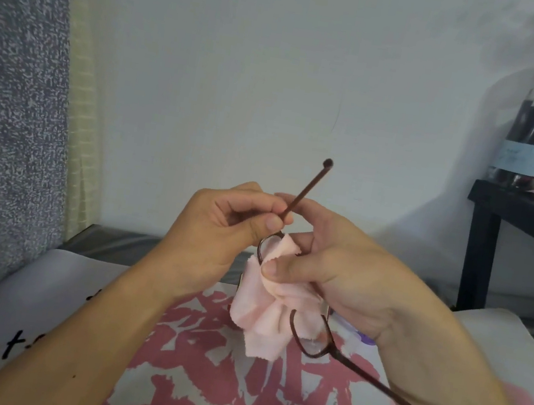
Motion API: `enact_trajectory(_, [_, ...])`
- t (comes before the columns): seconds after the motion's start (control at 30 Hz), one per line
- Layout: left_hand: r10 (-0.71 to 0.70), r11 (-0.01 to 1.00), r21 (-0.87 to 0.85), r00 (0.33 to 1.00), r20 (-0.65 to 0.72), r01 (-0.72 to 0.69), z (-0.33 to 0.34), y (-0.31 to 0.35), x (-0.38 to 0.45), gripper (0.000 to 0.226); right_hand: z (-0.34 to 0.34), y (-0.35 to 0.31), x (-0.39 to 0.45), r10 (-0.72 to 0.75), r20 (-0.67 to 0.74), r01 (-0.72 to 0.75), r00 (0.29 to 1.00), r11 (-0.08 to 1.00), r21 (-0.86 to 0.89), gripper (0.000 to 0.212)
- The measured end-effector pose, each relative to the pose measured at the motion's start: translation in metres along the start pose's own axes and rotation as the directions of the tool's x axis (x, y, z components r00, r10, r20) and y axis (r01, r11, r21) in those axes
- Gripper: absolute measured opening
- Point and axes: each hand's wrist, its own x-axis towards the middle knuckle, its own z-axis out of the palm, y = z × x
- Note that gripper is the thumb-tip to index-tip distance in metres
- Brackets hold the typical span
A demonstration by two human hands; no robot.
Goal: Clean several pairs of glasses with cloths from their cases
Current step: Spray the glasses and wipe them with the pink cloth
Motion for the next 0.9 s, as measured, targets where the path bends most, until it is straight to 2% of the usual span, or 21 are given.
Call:
enact_trajectory(0.13, [-0.025, 0.999, 0.030, 0.998, 0.053, 0.023, 0.009, 0.000, -0.003, 0.007, 0.002, -0.001, 0.000, -0.008, -0.066, 0.009, 0.998, 1.000, 0.020, 0.078])
enact_trajectory(0.27, [-0.032, 0.999, 0.038, 0.999, 0.007, 0.032, 0.006, -0.001, -0.002, 0.012, 0.002, 0.000, 0.001, -0.017, -0.153, 0.031, 0.988, 0.996, 0.089, 0.074])
enact_trajectory(0.37, [-0.012, 0.999, 0.029, 0.999, -0.032, 0.013, 0.000, 0.001, 0.000, 0.011, 0.001, 0.002, 0.007, -0.025, -0.250, 0.066, 0.968, 0.985, 0.157, 0.063])
enact_trajectory(0.47, [0.045, 0.997, 0.061, 0.995, -0.091, -0.040, -0.002, 0.005, 0.002, 0.011, -0.004, 0.002, 0.007, -0.075, -0.292, 0.116, 0.954, 0.985, 0.127, 0.051])
enact_trajectory(0.57, [0.095, 0.992, 0.102, 0.984, -0.154, -0.079, -0.006, 0.009, 0.003, 0.009, -0.014, -0.006, -0.002, -0.115, -0.298, 0.115, 0.948, 0.993, -0.019, 0.035])
enact_trajectory(0.67, [0.068, 0.992, 0.118, 0.990, -0.125, -0.054, -0.006, 0.011, 0.002, 0.013, -0.034, -0.009, -0.007, -0.216, -0.460, 0.079, 0.861, 0.951, -0.298, 0.024])
enact_trajectory(0.73, [0.051, 0.994, 0.104, 0.996, -0.080, -0.042, -0.002, 0.010, 0.000, 0.013, -0.044, -0.006, -0.004, -0.308, -0.519, -0.007, 0.798, 0.855, -0.518, 0.017])
enact_trajectory(0.8, [0.032, 0.996, 0.087, 0.998, -0.046, -0.028, 0.002, 0.007, -0.001, 0.013, -0.047, -0.003, 0.000, -0.348, -0.501, -0.098, 0.792, 0.738, -0.668, 0.014])
enact_trajectory(0.9, [0.025, 0.998, 0.066, 0.999, -0.021, -0.023, 0.005, 0.005, -0.002, 0.016, -0.043, 0.000, 0.002, -0.382, -0.481, -0.187, 0.789, 0.597, -0.780, 0.014])
